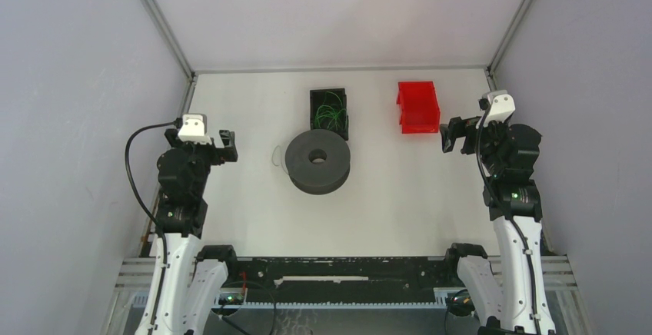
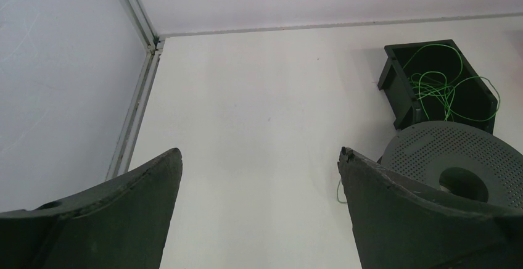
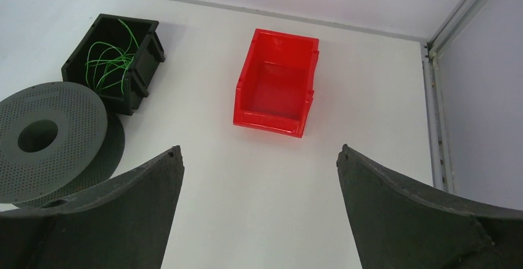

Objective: Wrap the cables
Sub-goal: Reset both arms

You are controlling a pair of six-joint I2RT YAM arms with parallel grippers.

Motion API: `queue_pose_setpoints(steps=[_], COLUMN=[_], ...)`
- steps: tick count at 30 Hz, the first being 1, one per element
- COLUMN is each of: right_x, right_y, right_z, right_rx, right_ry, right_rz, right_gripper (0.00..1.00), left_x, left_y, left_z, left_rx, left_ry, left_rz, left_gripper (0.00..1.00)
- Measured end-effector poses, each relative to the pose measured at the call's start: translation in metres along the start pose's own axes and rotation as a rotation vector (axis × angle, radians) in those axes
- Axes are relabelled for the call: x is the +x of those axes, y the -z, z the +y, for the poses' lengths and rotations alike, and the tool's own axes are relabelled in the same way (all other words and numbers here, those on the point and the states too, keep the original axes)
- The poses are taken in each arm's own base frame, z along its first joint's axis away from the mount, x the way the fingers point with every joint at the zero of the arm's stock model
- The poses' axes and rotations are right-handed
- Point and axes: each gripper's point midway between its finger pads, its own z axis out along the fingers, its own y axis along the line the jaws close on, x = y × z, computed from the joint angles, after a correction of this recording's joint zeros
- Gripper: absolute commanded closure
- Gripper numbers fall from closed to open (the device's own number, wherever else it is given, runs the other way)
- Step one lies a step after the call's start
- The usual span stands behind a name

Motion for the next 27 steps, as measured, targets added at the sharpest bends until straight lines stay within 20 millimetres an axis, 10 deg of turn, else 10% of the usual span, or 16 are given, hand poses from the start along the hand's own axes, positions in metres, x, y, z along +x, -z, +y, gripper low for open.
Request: queue_pose_setpoints(steps=[27], right_x=[-0.001], right_y=[0.002], right_z=[-0.016], right_rx=[0.075], right_ry=[-0.028], right_rz=[-0.004], right_gripper=[0.00], left_x=[0.001], left_y=[0.000], left_z=[0.005], left_rx=[-0.028], left_ry=[0.007], left_rz=[0.003], left_gripper=[0.00])
